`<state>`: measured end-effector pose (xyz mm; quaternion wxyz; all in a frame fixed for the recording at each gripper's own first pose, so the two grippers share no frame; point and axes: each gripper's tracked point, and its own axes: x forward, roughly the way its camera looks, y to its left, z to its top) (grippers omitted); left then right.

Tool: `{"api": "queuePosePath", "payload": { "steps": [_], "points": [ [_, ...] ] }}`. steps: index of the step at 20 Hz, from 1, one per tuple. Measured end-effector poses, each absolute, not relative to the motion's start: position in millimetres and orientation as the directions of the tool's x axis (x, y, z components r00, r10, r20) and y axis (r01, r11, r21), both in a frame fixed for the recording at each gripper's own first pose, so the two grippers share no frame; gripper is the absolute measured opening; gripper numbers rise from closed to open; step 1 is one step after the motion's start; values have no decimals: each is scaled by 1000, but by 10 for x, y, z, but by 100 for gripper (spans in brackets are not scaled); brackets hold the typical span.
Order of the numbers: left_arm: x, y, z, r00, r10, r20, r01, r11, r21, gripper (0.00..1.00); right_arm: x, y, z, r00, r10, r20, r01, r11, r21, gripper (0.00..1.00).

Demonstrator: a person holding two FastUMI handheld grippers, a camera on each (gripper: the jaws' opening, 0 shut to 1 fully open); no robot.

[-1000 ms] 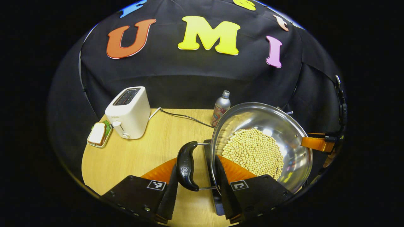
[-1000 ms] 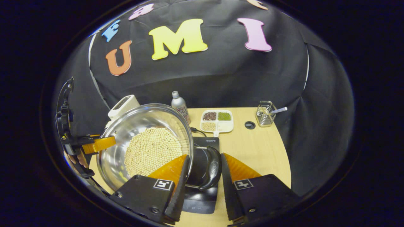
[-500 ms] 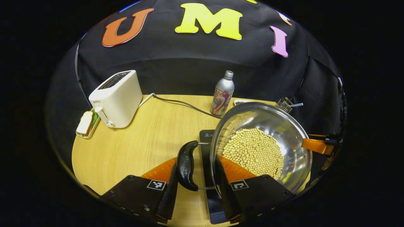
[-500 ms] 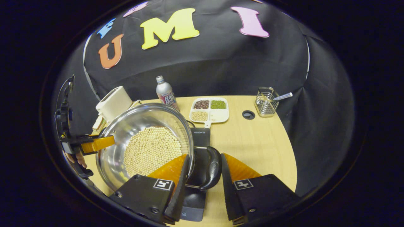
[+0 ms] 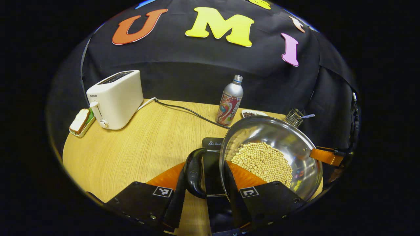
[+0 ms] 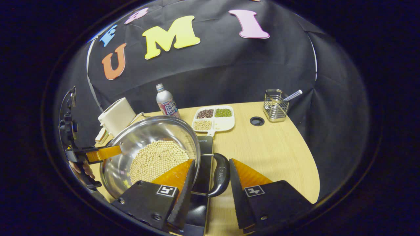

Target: First push the handle of the pot to place it horizontally, then grasp the pot with both hands and set it on the induction cooktop.

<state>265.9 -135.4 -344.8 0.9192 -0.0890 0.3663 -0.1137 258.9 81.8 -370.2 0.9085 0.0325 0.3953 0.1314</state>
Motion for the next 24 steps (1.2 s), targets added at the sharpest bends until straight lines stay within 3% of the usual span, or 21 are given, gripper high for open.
{"api": "queuePosePath", "payload": {
  "steps": [4,5,7,10,11,12,17,23,24],
  "points": [
    [2655,-1339,-3433,722,-281,-632,142,954,-263,59,2578,844,-3698,681,258,-686,-206,966,158,63],
    [2647,-1337,-3431,722,-284,-630,150,954,-259,69,2572,836,-3706,683,254,-685,-212,966,147,62],
    [2656,-1337,-3421,726,-290,-623,151,952,-266,51,2580,825,-3689,700,238,-674,-213,969,122,64],
    [2695,-1306,-3331,756,-281,-592,147,953,-266,72,2561,804,-3638,725,221,-652,-244,968,57,68],
    [2720,-1291,-3290,777,-272,-568,148,956,-254,63,2564,775,-3589,741,210,-638,-245,969,33,67],
    [2735,-1244,-3254,797,-248,-551,137,962,-235,64,2555,746,-3530,759,196,-621,-240,971,13,68],
    [2542,-1070,-3148,851,-161,-500,111,985,-129,99,2255,678,-3296,805,144,-575,-206,978,-43,84],
    [2129,-1015,-2526,916,-156,-370,121,986,-117,96,1749,767,-2996,850,166,-500,-209,977,-31,84],
    [2029,-1006,-2465,918,-162,-363,125,984,-125,96,1685,759,-2954,857,160,-489,-204,978,-37,89]
  ]
}}
